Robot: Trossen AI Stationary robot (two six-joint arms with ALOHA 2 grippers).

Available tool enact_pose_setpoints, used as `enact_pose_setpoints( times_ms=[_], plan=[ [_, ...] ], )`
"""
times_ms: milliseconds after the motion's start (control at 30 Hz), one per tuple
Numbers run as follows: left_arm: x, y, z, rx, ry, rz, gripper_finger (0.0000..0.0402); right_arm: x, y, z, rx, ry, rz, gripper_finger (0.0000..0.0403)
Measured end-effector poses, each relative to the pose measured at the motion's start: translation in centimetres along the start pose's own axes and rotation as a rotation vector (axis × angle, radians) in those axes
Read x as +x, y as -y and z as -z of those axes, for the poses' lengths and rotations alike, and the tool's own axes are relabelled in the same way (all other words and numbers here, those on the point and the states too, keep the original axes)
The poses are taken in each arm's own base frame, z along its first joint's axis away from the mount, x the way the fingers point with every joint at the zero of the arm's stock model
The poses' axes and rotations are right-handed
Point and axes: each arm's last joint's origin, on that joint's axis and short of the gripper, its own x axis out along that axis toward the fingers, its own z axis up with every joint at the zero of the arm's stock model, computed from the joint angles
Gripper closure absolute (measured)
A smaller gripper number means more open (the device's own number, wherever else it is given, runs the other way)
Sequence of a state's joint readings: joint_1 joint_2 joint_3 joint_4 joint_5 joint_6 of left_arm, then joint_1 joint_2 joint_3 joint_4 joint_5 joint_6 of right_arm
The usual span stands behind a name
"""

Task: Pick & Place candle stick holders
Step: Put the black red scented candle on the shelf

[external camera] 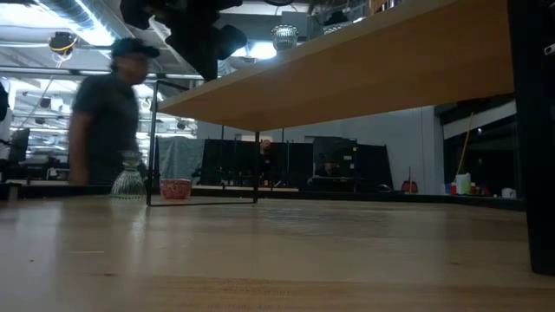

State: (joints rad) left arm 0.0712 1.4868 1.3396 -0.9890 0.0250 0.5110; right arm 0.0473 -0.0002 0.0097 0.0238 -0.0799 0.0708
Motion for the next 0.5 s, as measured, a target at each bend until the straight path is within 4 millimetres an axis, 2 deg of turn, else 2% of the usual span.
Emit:
enact_pose_setpoints(
  times_ms=[500],
  plan=[
    [0.00,-0.38,-0.13,-0.002,-0.007,-0.073,0.0400,0.00,0.00,0.00,0.000,0.000,0.000,0.0402]
  ],
)
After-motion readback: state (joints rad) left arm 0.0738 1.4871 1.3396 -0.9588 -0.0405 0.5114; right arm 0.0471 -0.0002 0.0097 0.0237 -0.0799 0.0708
